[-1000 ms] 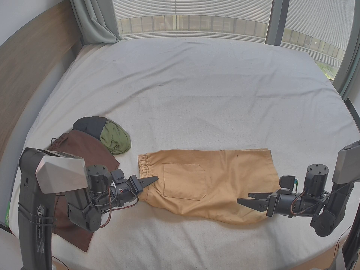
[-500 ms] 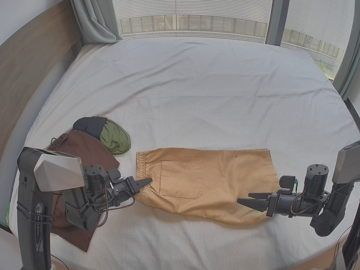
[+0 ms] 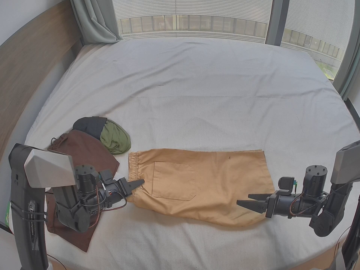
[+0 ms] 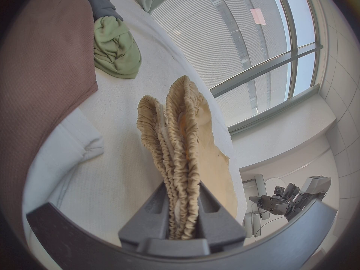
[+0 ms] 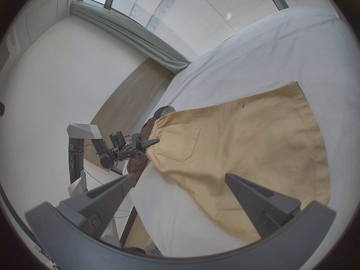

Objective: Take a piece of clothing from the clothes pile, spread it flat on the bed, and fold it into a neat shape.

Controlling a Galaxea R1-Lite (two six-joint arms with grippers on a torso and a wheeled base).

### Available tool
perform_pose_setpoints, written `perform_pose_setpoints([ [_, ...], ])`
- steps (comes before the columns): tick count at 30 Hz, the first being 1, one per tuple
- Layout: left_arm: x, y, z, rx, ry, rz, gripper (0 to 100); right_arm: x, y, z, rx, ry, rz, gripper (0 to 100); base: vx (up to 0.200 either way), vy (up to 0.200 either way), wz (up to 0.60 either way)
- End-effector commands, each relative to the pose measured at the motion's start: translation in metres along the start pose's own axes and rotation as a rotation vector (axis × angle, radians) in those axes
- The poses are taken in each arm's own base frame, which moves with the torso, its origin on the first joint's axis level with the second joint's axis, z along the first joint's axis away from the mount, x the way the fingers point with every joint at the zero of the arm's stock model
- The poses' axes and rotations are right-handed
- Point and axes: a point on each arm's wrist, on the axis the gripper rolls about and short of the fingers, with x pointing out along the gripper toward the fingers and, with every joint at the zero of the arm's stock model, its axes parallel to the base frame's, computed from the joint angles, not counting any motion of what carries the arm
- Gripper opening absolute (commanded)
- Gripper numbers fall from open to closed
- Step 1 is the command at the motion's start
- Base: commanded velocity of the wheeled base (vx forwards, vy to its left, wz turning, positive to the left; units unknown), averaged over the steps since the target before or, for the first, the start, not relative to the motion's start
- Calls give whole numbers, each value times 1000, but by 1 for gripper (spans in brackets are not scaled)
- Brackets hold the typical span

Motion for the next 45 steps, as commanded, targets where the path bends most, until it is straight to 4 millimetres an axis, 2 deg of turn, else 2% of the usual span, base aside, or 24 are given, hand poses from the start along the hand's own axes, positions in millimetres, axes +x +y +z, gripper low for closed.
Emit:
perform_pose_setpoints([
  [1,-12,-4,6,5,-18,9,0,2,-2,-3,-5,11,-3,100,0,0,0],
  [11,-43,-5,17,29,-52,45,0,3,0,-4,-9,17,2,100,0,0,0],
  [24,-56,-6,21,28,-65,58,0,4,2,-4,-13,20,8,100,0,0,0],
  [45,-89,11,26,46,-65,86,0,4,3,-5,-15,25,12,100,0,0,0],
])
